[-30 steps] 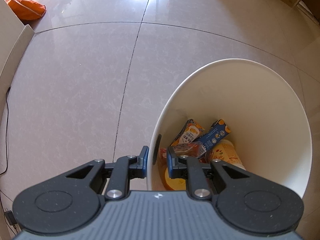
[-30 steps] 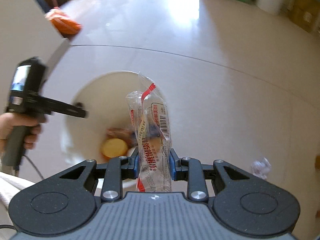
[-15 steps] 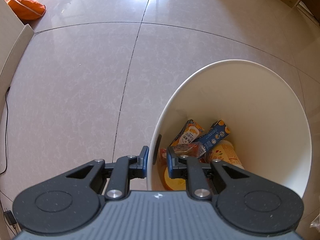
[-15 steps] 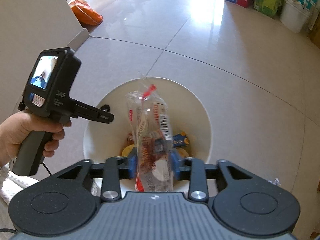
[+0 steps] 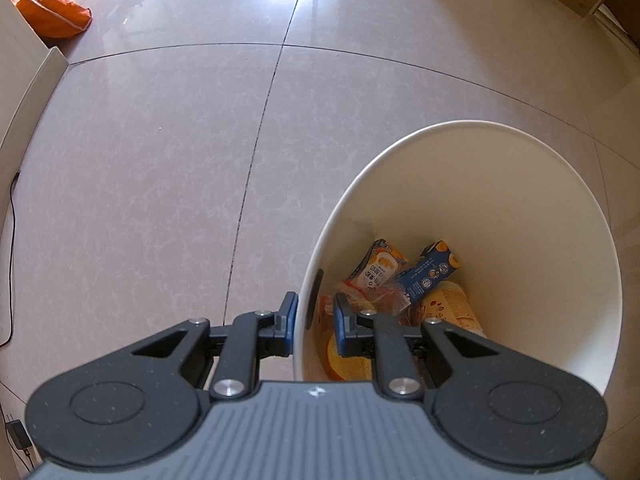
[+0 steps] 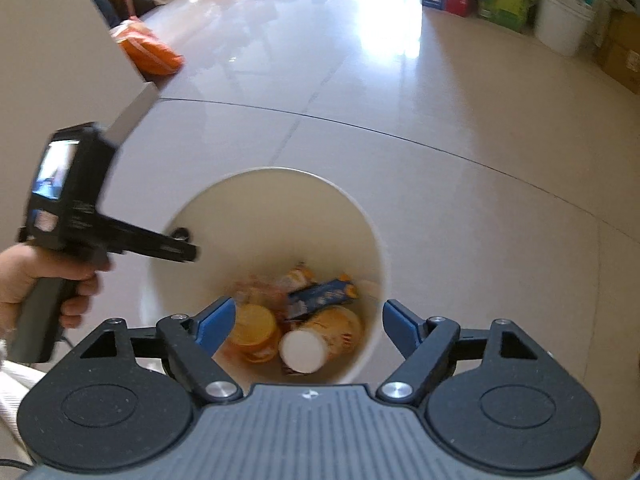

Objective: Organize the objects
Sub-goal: 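Lower the right tool onto the crumpled white paper and close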

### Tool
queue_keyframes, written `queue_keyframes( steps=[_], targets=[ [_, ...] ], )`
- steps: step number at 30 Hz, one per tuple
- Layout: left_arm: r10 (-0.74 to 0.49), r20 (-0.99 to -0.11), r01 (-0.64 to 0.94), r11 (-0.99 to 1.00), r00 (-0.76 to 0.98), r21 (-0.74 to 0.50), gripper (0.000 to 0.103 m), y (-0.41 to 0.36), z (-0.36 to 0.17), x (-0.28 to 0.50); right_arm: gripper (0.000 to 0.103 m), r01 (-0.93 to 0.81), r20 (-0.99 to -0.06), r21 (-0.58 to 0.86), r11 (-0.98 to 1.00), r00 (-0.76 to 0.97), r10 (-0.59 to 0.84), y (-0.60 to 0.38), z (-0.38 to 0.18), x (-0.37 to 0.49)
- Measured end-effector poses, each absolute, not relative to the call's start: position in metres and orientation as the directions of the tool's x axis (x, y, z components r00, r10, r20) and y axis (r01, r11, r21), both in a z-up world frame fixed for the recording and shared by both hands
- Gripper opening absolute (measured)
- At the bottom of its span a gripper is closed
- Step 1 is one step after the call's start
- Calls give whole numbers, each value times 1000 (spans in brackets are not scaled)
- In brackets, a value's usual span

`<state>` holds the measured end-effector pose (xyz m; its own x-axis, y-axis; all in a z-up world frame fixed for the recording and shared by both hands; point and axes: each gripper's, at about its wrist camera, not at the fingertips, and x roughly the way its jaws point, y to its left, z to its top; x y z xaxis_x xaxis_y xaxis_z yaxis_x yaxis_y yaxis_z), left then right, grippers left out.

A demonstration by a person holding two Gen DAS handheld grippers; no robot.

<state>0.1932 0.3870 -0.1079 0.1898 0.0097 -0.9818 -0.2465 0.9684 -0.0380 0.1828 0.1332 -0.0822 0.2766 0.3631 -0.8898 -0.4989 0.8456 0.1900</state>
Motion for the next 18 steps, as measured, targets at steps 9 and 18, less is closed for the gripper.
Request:
queue_keyframes(
  steps=[9,18],
  targets=[
    [8,-981,-246,968,194,-41,17,387,-106,192,88,-379,-906,162,911,308,289,66,-128,197],
    [3,-980,-259,965,197,-50,17,391,-106,192,90,-122,-932,115,986,330,149,-54,-214,236]
  ],
)
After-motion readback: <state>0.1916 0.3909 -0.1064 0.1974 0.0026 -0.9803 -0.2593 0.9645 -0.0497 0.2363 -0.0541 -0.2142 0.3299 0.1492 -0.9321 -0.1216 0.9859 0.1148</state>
